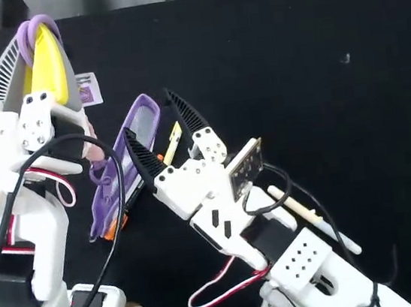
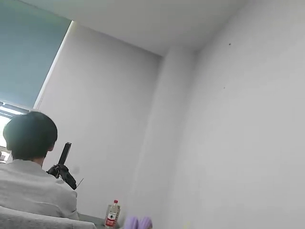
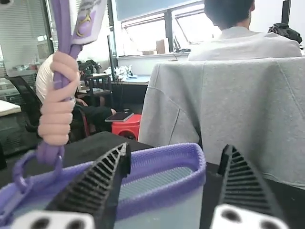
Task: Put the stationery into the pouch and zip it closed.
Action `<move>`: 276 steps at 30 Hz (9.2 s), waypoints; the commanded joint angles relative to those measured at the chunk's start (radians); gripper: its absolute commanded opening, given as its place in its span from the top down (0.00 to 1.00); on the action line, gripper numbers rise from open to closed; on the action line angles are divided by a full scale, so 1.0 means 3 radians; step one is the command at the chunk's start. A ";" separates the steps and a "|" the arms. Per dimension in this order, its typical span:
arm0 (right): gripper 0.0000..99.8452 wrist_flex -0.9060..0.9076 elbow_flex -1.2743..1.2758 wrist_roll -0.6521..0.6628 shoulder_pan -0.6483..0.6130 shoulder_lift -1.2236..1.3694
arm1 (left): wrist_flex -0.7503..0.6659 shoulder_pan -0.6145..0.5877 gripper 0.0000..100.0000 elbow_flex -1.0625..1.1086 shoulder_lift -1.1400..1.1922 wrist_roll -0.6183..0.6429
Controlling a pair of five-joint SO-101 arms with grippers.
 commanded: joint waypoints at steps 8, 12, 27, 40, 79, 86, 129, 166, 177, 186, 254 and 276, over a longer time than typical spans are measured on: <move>0.70 0.0941 -0.0667 0.0455 0.0281 0.0038 | -0.0077 -0.0274 0.97 0.0028 -0.0026 0.0036; 0.70 0.2102 -0.1547 0.0465 0.0593 0.0064 | -0.0230 -0.0340 0.97 0.0238 -0.0031 0.0128; 0.70 0.5549 -0.3368 0.1662 0.1468 0.0064 | -0.0404 -0.0468 0.97 0.0407 -0.0031 0.0455; 0.70 0.5646 -0.1762 0.2419 0.2082 0.0038 | -0.0399 -0.0468 0.97 0.0407 -0.0031 0.0445; 0.78 0.3468 0.0698 0.3642 0.2547 0.0069 | -0.0404 -0.0478 0.97 0.0575 -0.0066 0.0440; 0.78 0.3483 0.0678 0.3662 0.2654 0.0079 | -0.0404 -0.0478 0.97 0.0575 -0.0066 0.0440; 0.99 0.4209 -0.2749 0.2225 0.2036 0.1629 | -0.0399 -0.0478 0.97 0.0606 -0.0066 0.0460; 0.99 0.3590 -0.4647 0.0164 0.0389 0.1516 | -0.1146 -0.1082 0.97 0.1266 -0.0061 0.0808; 0.99 0.1314 -0.2304 0.0690 -0.0143 0.0427 | -0.1141 -0.1097 0.97 0.1271 -0.0061 0.0808; 0.99 0.1115 -0.1880 0.0803 -0.0133 0.0427 | -0.1141 -0.1097 0.97 0.1271 -0.0061 0.0808; 0.73 0.6501 -0.6953 0.1637 -0.0368 0.3700 | -0.1141 -0.1532 0.97 0.1276 -0.0031 0.1115; 0.73 0.6475 -0.6385 0.1892 -0.0783 0.2969 | -0.1141 -0.1532 0.97 0.1276 -0.0031 0.1120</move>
